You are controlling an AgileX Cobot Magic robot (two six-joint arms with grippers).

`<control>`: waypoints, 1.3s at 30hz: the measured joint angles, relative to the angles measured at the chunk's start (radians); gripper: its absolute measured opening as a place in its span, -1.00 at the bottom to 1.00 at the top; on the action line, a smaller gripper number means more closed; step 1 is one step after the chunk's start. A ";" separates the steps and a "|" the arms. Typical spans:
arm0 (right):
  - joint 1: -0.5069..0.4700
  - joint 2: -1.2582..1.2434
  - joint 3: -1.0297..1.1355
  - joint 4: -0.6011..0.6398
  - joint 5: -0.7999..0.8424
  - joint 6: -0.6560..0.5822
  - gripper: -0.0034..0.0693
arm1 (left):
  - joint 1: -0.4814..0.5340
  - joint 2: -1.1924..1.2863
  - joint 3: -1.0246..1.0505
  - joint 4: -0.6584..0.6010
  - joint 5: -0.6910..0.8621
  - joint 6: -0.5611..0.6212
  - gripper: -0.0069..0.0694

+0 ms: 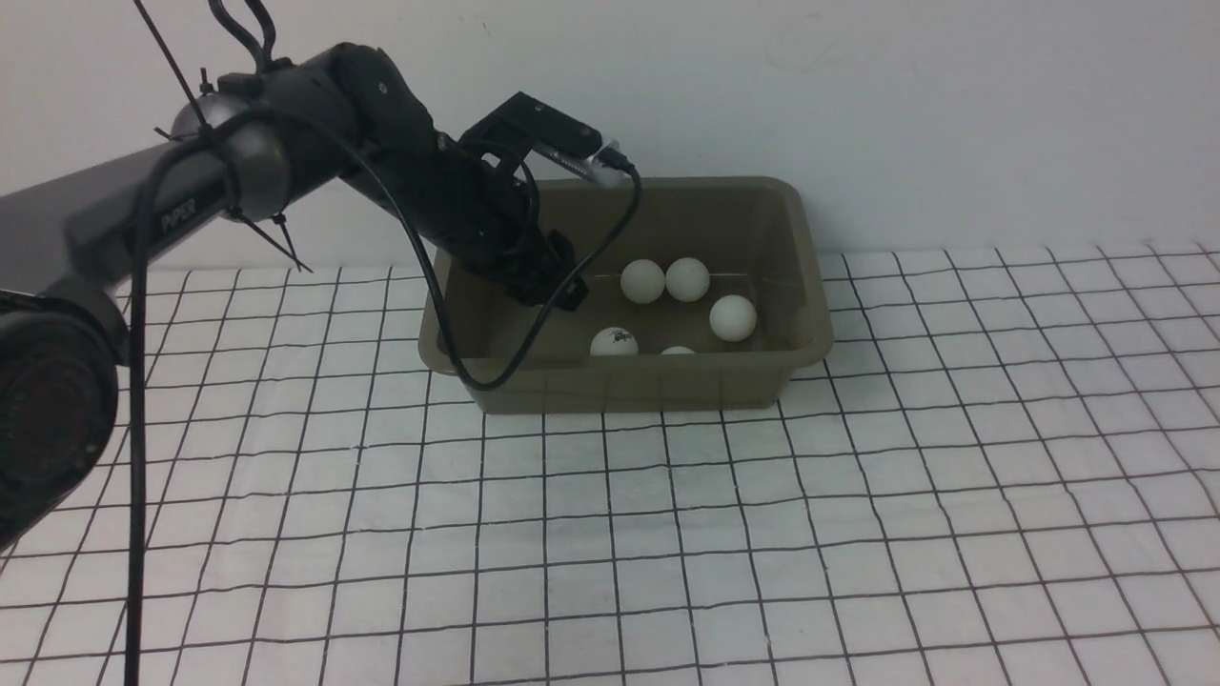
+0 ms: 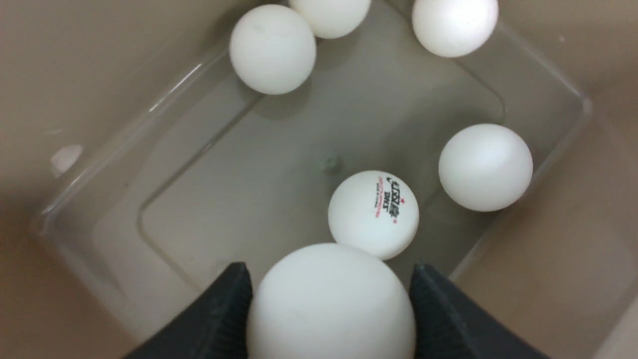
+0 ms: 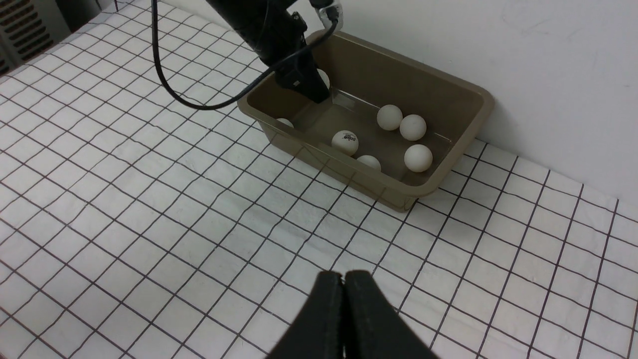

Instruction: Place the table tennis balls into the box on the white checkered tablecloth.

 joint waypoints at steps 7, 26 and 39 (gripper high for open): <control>0.000 0.000 0.000 0.011 0.000 0.000 -0.95 | 0.001 0.000 -0.002 -0.014 0.005 0.026 0.35; 0.000 -0.052 0.059 -0.090 -0.038 -0.128 -0.95 | 0.002 -0.530 0.105 0.116 0.178 -0.057 -0.83; 0.000 -0.382 0.448 -0.267 -0.305 0.048 -0.95 | 0.002 -1.042 0.686 0.117 -0.033 -0.056 -0.83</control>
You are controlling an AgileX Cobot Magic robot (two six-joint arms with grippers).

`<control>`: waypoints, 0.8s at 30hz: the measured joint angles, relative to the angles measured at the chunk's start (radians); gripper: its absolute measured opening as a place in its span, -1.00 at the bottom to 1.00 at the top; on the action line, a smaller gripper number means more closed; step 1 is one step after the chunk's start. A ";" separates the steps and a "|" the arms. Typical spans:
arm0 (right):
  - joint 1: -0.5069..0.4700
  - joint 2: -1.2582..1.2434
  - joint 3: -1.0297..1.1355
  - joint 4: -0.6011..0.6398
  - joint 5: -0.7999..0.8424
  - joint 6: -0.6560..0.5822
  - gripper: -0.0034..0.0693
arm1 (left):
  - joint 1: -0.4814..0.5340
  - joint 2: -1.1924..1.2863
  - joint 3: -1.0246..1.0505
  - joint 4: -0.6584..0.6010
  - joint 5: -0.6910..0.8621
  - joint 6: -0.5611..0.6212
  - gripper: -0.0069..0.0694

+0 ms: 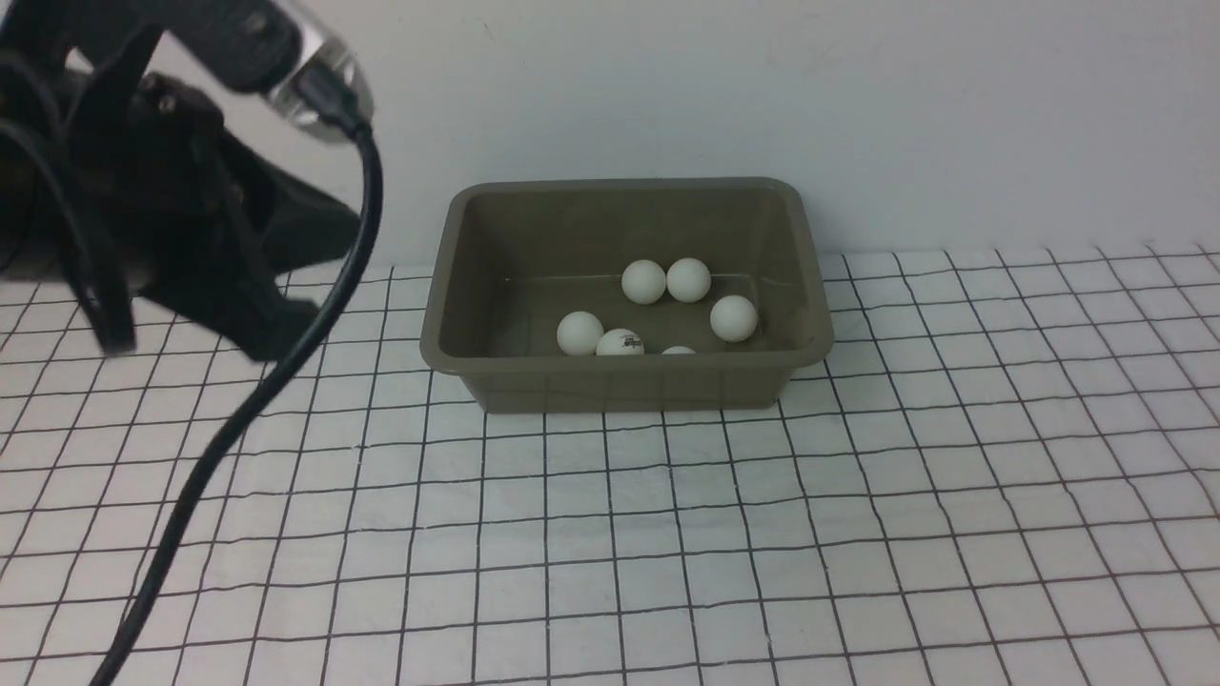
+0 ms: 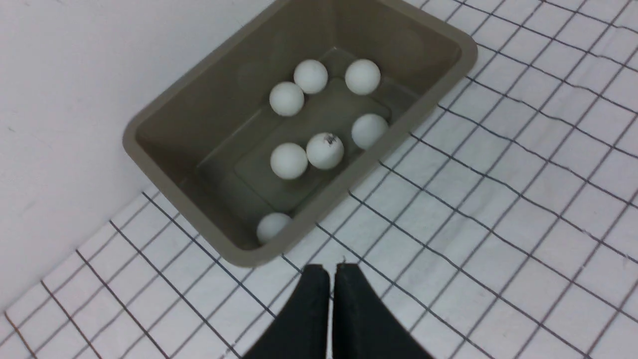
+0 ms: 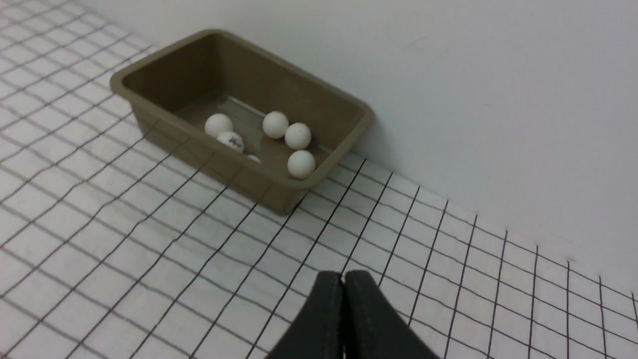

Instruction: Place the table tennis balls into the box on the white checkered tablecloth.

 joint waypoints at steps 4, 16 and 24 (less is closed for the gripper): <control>0.000 -0.069 0.065 -0.069 -0.044 0.092 -0.95 | 0.000 -0.101 0.128 -0.005 0.000 -0.001 -0.83; 0.000 -0.100 0.111 -0.120 -0.047 0.166 -0.95 | 0.000 -0.200 0.243 -0.012 0.075 -0.034 -0.83; 0.000 -0.100 0.111 -0.121 -0.038 0.169 -0.95 | 0.000 -0.200 0.243 -0.012 0.085 -0.034 -0.83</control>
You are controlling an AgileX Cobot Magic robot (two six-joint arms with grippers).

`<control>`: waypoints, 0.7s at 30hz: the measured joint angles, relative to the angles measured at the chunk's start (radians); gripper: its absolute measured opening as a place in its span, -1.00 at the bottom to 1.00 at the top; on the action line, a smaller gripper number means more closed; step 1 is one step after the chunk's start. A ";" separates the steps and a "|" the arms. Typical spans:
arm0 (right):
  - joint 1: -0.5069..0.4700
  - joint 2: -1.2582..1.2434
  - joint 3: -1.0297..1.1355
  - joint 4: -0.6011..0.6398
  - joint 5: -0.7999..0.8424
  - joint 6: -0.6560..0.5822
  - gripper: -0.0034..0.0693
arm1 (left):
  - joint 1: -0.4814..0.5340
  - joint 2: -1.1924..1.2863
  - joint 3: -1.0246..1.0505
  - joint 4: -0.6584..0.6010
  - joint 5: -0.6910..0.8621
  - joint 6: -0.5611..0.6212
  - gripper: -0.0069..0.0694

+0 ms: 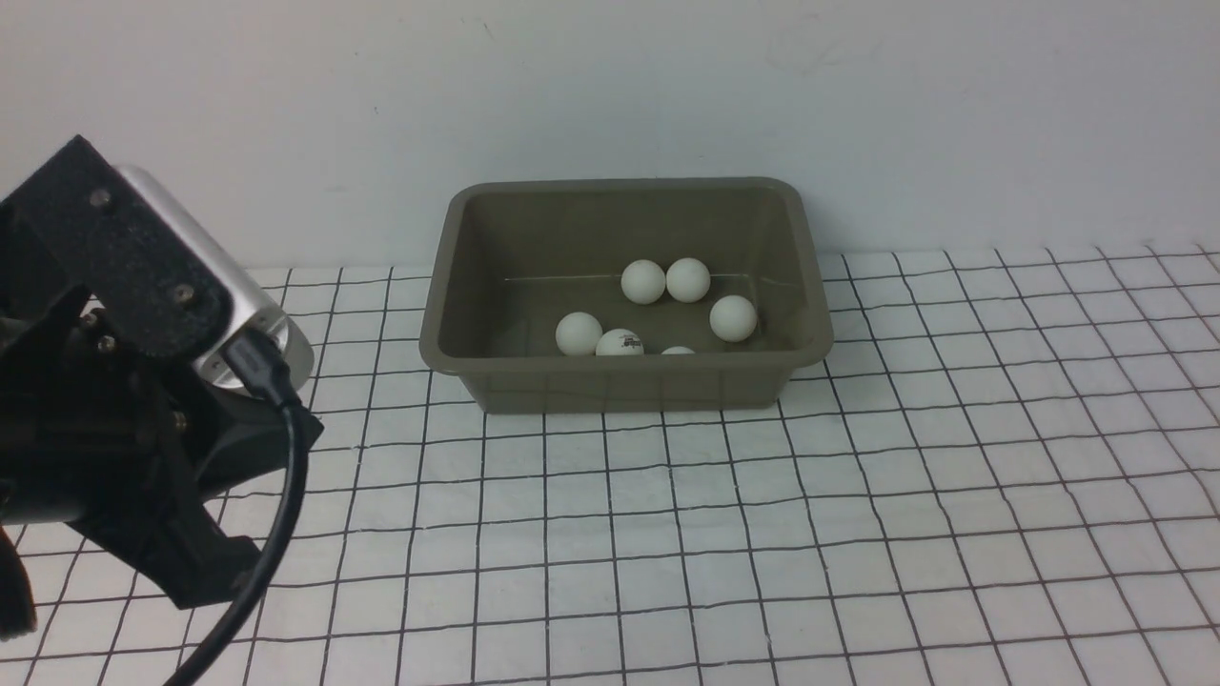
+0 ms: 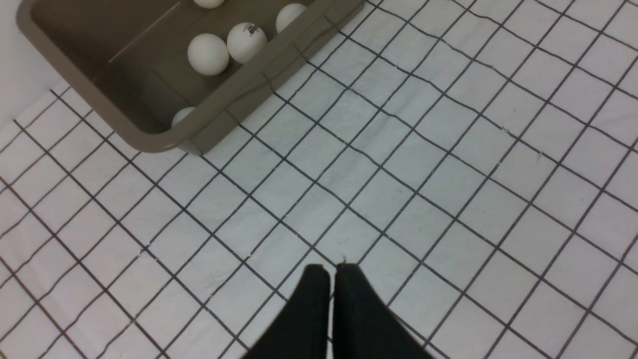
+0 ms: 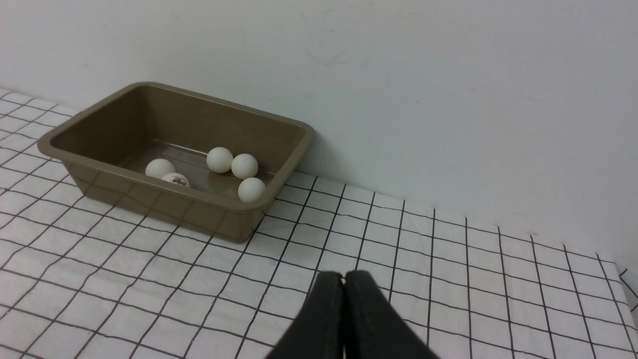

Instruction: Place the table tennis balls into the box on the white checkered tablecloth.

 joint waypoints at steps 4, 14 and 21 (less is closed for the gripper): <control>0.000 0.000 0.000 -0.001 0.005 0.000 -0.95 | 0.000 0.000 0.000 0.000 0.000 0.000 -0.83; 0.000 0.000 0.000 -0.001 0.009 0.000 -0.95 | 0.000 -0.035 0.004 0.067 -0.066 0.018 -0.83; 0.000 0.000 0.000 -0.001 0.013 0.000 -0.95 | 0.000 -0.205 0.079 0.185 -0.188 0.019 -0.83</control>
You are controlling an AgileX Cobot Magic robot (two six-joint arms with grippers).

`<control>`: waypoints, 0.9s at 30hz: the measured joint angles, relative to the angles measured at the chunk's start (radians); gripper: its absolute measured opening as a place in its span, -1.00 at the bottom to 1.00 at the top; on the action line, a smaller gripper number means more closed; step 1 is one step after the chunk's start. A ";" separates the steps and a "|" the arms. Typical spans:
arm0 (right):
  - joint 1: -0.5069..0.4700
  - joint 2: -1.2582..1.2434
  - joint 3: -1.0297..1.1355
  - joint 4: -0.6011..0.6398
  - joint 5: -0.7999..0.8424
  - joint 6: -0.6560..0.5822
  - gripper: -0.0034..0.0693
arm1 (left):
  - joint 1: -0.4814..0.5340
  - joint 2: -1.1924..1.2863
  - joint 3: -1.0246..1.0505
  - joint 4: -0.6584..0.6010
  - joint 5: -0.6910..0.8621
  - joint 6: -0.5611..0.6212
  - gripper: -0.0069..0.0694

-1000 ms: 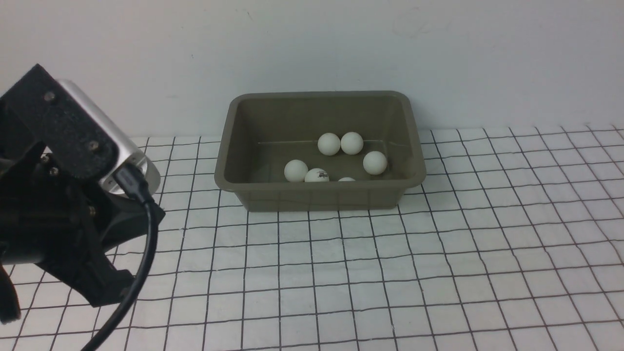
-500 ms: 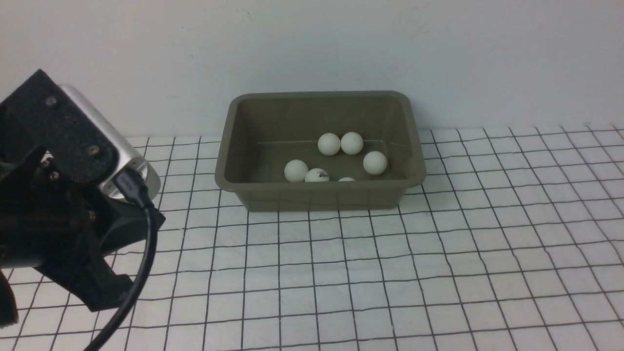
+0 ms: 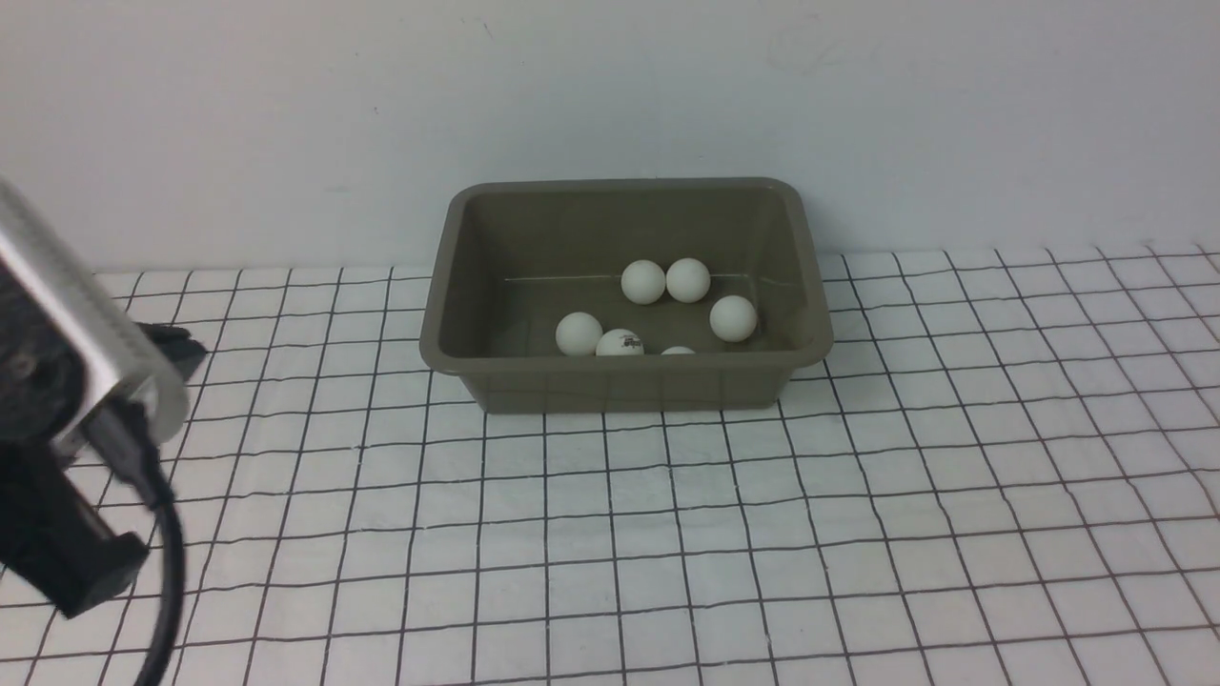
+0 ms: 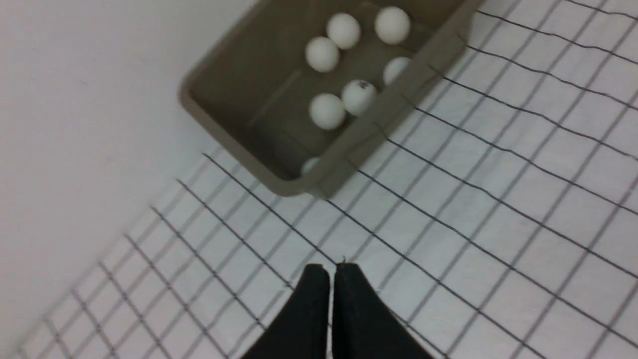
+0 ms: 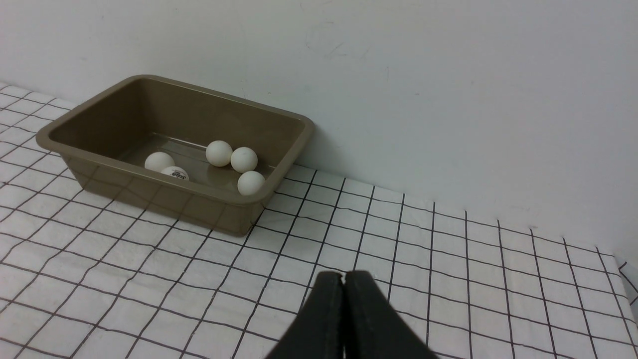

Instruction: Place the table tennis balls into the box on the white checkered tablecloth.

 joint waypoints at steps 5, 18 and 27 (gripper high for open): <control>0.000 0.000 0.000 0.000 0.002 0.000 -0.95 | 0.000 -0.236 0.230 0.121 -0.259 0.000 -0.83; 0.000 0.000 0.000 0.000 0.002 0.000 -0.95 | 0.137 -0.500 0.745 0.126 -0.684 -0.168 -0.83; 0.000 0.000 0.000 0.000 0.004 0.000 -0.95 | 0.202 -0.685 0.868 0.110 -0.669 -0.222 -0.83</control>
